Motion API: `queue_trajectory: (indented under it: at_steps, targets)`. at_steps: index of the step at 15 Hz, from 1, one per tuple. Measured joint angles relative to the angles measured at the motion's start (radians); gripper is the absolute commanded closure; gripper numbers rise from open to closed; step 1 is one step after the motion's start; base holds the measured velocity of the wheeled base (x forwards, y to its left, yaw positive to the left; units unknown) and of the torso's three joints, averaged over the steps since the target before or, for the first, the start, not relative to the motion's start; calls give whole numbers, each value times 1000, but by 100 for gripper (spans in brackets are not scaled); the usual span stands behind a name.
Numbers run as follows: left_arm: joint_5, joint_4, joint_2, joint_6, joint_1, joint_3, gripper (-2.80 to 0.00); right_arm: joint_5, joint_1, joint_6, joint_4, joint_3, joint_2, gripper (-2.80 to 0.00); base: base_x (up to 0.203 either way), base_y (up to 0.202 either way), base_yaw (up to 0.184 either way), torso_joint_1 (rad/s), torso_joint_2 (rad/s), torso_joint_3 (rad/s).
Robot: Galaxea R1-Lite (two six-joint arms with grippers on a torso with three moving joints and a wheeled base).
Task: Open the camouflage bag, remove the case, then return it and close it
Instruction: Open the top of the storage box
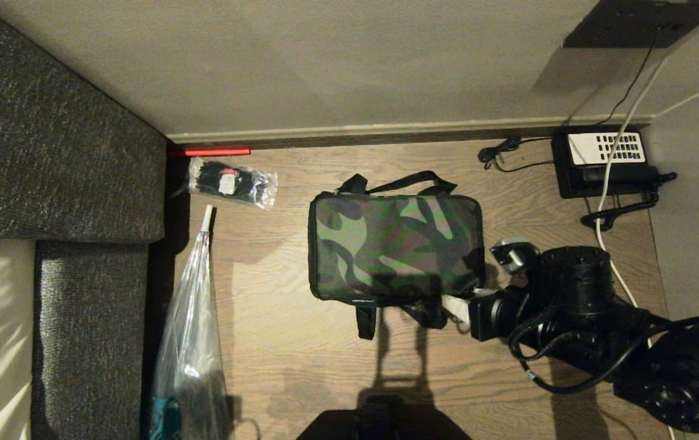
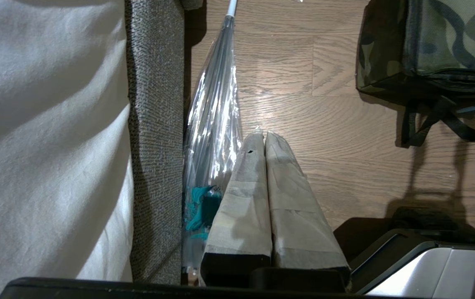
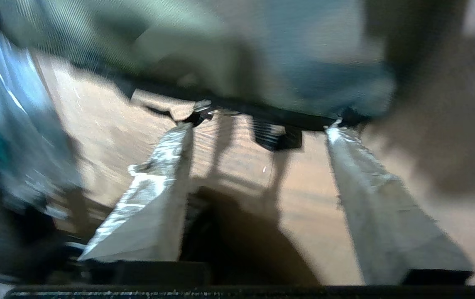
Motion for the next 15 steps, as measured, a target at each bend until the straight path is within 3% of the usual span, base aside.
queue_trajectory:
  at_steps: [3,6,10,15]
  targets:
    - [0,0,0,0,0,0,0,-78,111,-32,-174,8,146,-280,0,0,0,0,0,0]
    - [0,0,0,0,0,0,0,-193,183,-18,-205,22,246,-280,0,0,0,0,0,0]
    - [0,0,0,0,0,0,0,-194,179,30,-230,2,310,-280,0,0,0,0,0,0]
    - [0,0,0,0,0,0,0,-195,168,68,-397,-114,425,-280,0,0,0,0,0,0]
